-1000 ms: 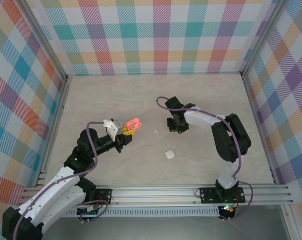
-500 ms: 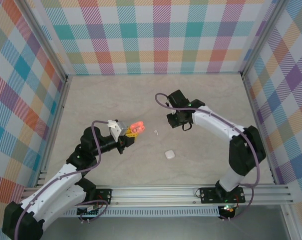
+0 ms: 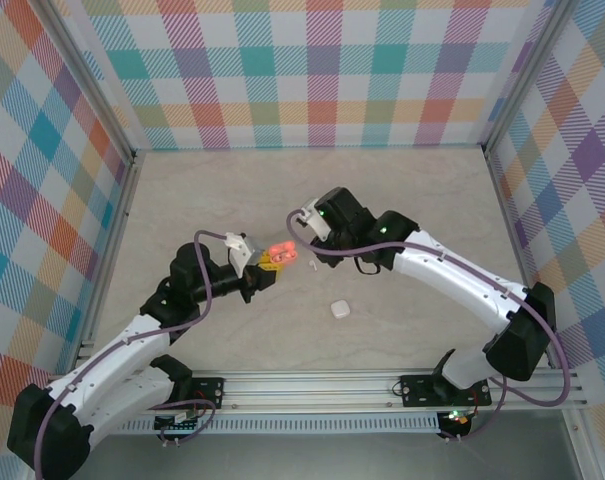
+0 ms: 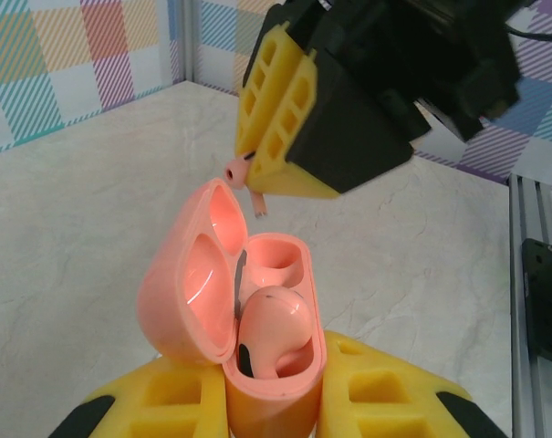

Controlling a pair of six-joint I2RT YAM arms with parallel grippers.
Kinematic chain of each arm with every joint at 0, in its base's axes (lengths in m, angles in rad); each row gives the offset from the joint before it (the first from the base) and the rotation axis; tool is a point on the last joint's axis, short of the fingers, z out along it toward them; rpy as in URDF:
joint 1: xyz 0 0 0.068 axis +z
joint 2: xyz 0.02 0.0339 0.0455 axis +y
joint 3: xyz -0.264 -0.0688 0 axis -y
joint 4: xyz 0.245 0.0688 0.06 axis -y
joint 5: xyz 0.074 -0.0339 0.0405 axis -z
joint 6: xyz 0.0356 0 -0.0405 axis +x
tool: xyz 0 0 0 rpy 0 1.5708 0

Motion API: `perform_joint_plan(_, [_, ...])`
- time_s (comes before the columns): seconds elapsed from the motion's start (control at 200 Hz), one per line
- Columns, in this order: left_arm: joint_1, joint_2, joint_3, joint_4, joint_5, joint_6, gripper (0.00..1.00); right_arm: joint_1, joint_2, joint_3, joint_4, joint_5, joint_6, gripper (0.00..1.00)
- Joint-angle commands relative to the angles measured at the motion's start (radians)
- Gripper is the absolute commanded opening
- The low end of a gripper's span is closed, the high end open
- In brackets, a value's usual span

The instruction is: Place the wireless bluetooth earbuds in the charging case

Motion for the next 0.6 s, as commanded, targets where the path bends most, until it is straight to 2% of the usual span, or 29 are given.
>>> perform_joint_plan(0.0, [-0.013, 0.015, 0.042, 0.017, 0.036, 0.013, 0.05, 0.032, -0.033, 0.044, -0.026, 0.044, -0.080, 0.21])
perform_joint_plan(0.3, [-0.013, 0.065, 0.074, -0.021, 0.085, 0.023, 0.05, 0.050, -0.076, 0.062, -0.016, 0.034, -0.159, 0.21])
perform_joint_plan(0.595, [-0.013, 0.111, 0.100, -0.026, 0.172, 0.023, 0.05, 0.116, -0.113, 0.065, -0.018, -0.031, -0.307, 0.24])
